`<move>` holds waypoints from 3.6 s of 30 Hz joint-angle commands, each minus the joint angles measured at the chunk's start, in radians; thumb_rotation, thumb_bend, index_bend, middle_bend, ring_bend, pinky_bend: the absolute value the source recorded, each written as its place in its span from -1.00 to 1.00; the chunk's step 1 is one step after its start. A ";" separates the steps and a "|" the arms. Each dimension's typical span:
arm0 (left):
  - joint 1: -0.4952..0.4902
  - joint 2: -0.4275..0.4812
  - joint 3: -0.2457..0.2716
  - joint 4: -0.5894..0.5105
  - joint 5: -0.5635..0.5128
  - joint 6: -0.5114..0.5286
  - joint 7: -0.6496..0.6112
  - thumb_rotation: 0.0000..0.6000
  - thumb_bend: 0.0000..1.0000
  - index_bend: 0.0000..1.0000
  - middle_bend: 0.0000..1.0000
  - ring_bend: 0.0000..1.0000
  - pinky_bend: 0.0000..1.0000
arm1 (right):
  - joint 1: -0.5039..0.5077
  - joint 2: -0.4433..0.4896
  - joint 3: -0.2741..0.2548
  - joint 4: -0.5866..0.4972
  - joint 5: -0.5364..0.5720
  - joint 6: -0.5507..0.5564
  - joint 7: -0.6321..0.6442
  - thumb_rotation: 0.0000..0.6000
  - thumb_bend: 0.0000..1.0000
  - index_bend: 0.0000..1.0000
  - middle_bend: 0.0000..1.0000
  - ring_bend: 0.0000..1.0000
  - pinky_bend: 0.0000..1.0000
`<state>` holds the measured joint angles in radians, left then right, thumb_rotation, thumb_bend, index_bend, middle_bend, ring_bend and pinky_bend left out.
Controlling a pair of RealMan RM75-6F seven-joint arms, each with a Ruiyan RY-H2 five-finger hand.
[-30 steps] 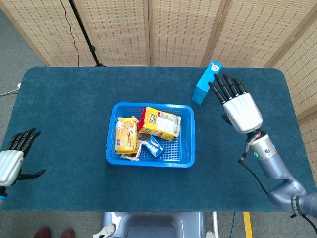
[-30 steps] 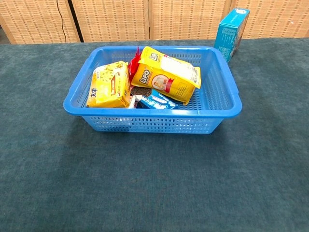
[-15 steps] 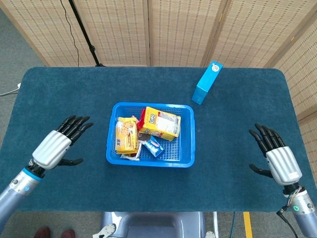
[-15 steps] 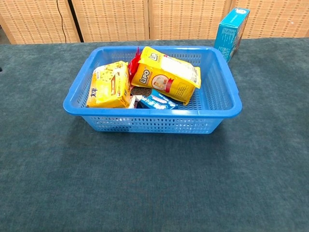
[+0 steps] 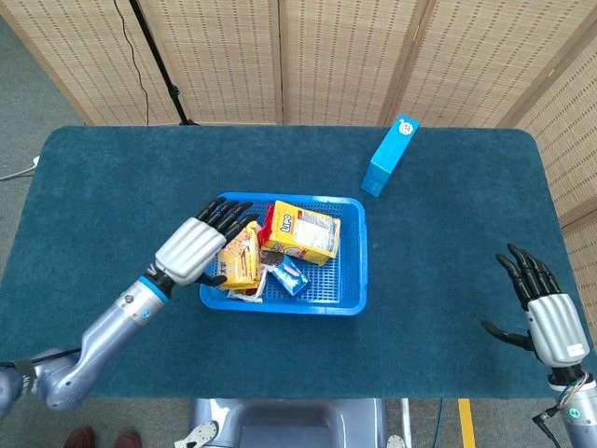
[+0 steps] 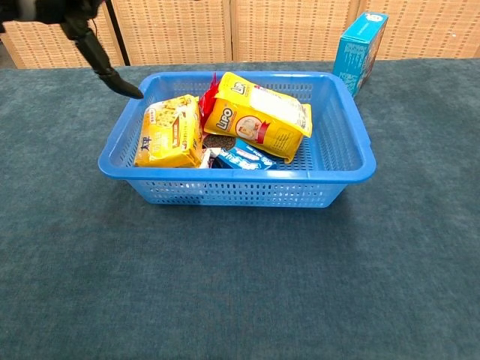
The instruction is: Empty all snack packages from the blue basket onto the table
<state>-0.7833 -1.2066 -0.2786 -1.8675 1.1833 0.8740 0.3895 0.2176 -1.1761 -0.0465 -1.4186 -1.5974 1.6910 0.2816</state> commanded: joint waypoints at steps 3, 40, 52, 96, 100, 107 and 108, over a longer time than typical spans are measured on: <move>-0.182 -0.178 -0.019 0.095 -0.295 -0.025 0.238 1.00 -1.00 -1.00 -1.00 -1.00 -1.00 | -0.005 0.004 0.020 0.006 0.011 -0.017 0.016 1.00 -1.00 -0.99 -1.00 -1.00 -0.80; -0.484 -0.566 0.015 0.573 -0.694 0.077 0.423 1.00 -0.65 -0.11 -0.14 -0.09 0.18 | -0.036 0.014 0.108 0.035 0.026 -0.095 0.082 1.00 -1.00 -0.99 -1.00 -1.00 -0.80; -0.380 -0.428 -0.043 0.381 -0.429 0.170 0.191 1.00 -0.50 0.14 0.07 0.08 0.33 | -0.044 0.014 0.114 0.031 0.014 -0.100 0.077 1.00 -1.00 -0.99 -1.00 -1.00 -0.80; -0.004 0.076 0.129 0.257 0.328 -0.036 -0.615 1.00 -1.00 -1.00 -1.00 -1.00 -1.00 | -0.045 0.017 0.104 -0.024 -0.031 -0.128 0.018 1.00 -1.00 -0.99 -1.00 -1.00 -0.80; -0.061 0.063 0.108 0.199 0.207 -0.139 -0.470 1.00 -1.00 -1.00 -1.00 -1.00 -1.00 | -0.049 0.021 0.105 -0.028 -0.027 -0.129 0.018 1.00 -1.00 -0.99 -1.00 -1.00 -0.80; -0.160 0.008 0.096 0.187 -0.061 -0.215 -0.201 1.00 -1.00 -1.00 -1.00 -1.00 -1.00 | -0.052 0.024 0.110 -0.028 -0.013 -0.134 0.017 1.00 -1.00 -1.00 -1.00 -1.00 -0.80; -0.174 0.003 0.098 0.188 -0.104 -0.219 -0.169 1.00 -1.00 -1.00 -1.00 -1.00 -1.00 | -0.052 0.025 0.111 -0.028 -0.011 -0.134 0.018 1.00 -1.00 -1.00 -1.00 -1.00 -0.80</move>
<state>-0.8990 -1.1798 -0.1789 -1.6630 1.1970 0.6956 0.1111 0.1656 -1.1517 0.0643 -1.4464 -1.6090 1.5568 0.2996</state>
